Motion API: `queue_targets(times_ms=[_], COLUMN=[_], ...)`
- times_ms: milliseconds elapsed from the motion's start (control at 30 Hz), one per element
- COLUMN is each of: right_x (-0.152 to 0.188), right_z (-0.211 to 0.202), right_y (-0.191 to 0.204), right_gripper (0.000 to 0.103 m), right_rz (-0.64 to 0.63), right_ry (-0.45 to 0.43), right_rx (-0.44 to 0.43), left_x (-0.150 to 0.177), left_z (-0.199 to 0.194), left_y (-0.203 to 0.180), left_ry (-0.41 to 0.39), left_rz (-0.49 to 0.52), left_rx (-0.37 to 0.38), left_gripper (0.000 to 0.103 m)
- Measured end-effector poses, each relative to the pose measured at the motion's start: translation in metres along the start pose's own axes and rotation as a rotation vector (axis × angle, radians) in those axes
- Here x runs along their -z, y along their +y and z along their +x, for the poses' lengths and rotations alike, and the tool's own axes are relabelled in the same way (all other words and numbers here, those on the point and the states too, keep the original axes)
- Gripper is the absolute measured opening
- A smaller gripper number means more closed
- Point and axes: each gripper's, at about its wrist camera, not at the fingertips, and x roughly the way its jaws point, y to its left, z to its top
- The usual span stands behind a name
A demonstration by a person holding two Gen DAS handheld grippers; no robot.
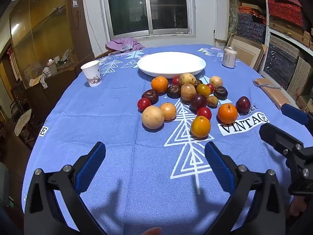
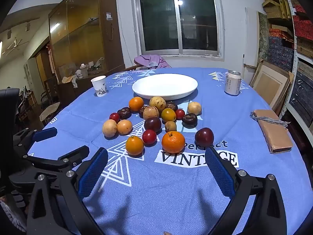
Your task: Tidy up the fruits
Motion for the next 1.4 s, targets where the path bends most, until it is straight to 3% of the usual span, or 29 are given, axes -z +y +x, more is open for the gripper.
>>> queue_targets(times_ms=[1400], right_x=[0.002], right_z=[-0.002], right_y=[0.0], right_gripper=[0.1], right_rz=[0.005], right_ry=[-0.011], right_rx=[-0.002], left_x=[0.007], left_z=[0.011], left_y=[0.003], left_ry=[0.052], left_rz=[-0.035], left_rx=[0.022], left_gripper=[0.099])
